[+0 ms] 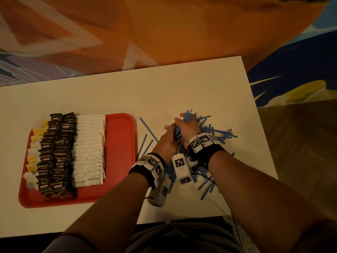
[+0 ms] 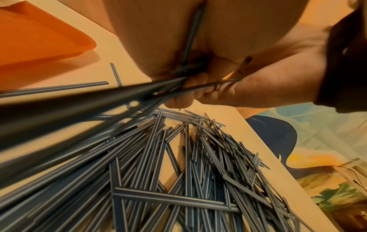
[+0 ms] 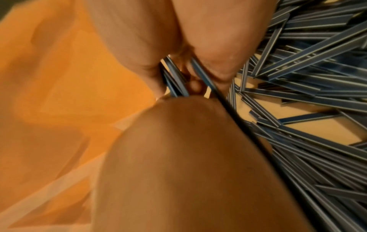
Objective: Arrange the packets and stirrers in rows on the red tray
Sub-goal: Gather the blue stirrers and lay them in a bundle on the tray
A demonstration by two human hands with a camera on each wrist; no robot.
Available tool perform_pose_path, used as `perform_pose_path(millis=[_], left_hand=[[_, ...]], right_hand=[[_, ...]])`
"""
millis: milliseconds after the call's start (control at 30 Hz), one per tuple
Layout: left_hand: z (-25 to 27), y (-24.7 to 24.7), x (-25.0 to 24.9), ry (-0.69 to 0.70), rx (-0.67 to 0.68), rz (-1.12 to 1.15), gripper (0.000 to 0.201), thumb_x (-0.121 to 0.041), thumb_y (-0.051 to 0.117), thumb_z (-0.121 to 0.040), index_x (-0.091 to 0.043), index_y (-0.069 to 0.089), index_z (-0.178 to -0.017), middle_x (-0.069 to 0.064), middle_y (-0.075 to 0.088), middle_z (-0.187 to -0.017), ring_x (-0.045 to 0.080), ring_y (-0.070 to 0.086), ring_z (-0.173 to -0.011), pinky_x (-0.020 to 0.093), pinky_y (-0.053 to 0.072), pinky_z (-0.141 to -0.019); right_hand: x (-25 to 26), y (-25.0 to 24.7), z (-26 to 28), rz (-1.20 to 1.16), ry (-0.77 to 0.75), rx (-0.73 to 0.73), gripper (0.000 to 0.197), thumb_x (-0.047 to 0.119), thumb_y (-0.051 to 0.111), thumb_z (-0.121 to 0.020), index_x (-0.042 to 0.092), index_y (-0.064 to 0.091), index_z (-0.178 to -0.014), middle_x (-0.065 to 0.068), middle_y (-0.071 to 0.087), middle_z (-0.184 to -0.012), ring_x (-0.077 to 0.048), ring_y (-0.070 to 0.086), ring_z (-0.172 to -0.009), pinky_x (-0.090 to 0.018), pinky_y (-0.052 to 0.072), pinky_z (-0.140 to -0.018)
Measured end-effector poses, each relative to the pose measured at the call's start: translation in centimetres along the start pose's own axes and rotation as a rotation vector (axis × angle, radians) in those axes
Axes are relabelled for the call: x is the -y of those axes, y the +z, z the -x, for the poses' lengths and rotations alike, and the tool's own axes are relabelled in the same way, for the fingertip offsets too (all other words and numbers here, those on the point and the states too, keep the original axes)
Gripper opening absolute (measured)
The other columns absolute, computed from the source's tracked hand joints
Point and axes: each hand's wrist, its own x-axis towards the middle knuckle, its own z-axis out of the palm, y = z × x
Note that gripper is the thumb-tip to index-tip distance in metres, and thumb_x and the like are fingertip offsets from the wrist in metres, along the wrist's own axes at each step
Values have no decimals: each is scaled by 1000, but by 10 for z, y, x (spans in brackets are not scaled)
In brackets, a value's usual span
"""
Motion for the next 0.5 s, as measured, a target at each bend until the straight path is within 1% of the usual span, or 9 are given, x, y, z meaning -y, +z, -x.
perform_pose_path(millis=[67,133,233,300,367,400,433,467,500], left_hand=[[-2,3,0,-4,19,27,58,1,43,-97,-12,25,-150,5,56,-120,22,57,-102,20,42,-75],[-3,4,0,0,51,24,59,-10,47,-99,-14,21,-152,6,56,-128,18,56,-105,22,43,-81],[-3,5,0,2,84,0,64,-29,48,-96,-16,19,-152,9,57,-133,21,59,-108,32,47,-90],[-4,5,-1,1,97,-2,71,-35,45,-90,-18,17,-153,8,58,-133,23,61,-108,37,50,-92],[-5,5,-3,19,107,5,74,-31,44,-87,-19,15,-154,8,56,-134,23,61,-108,40,52,-93],[-7,5,-3,30,109,8,73,-26,45,-88,-20,14,-154,8,55,-134,25,62,-107,44,52,-93],[-8,6,-3,44,110,13,73,-18,46,-90,-19,13,-154,9,54,-134,27,62,-107,47,52,-93],[-9,7,-2,55,113,16,73,-11,48,-91,-17,11,-154,9,52,-135,27,61,-109,48,51,-94],[-11,9,-1,63,114,13,75,-8,50,-91,-16,10,-154,9,50,-137,27,59,-113,48,50,-97]], right_hand=[[11,0,12,-28,13,0,15,9,53,-96,22,45,-96,-24,65,-93,-44,68,-93,-58,54,-86],[16,-2,16,-46,47,14,16,4,47,-99,18,45,-92,-21,62,-84,-45,68,-95,-61,53,-87],[21,-4,19,-57,96,42,17,4,48,-99,15,48,-87,-29,63,-98,-43,68,-97,-66,50,-87],[22,-7,18,-92,123,48,16,6,49,-100,13,50,-85,-33,63,-105,-39,69,-95,-66,50,-88],[21,-8,17,-143,129,39,5,7,50,-99,9,52,-96,-27,67,-99,-35,71,-86,-62,54,-82],[20,-9,14,-172,144,28,7,8,52,-99,8,52,-106,-22,68,-93,-34,72,-82,-58,57,-77],[19,-10,11,-191,159,11,16,8,53,-99,7,52,-114,-20,68,-91,-33,73,-81,-53,58,-73],[19,-10,10,-206,163,-2,19,9,53,-99,6,52,-117,-21,68,-95,-35,73,-84,-50,59,-72],[20,-11,10,-210,161,-1,15,9,53,-99,4,53,-113,-22,67,-99,-36,72,-90,-49,58,-74]])
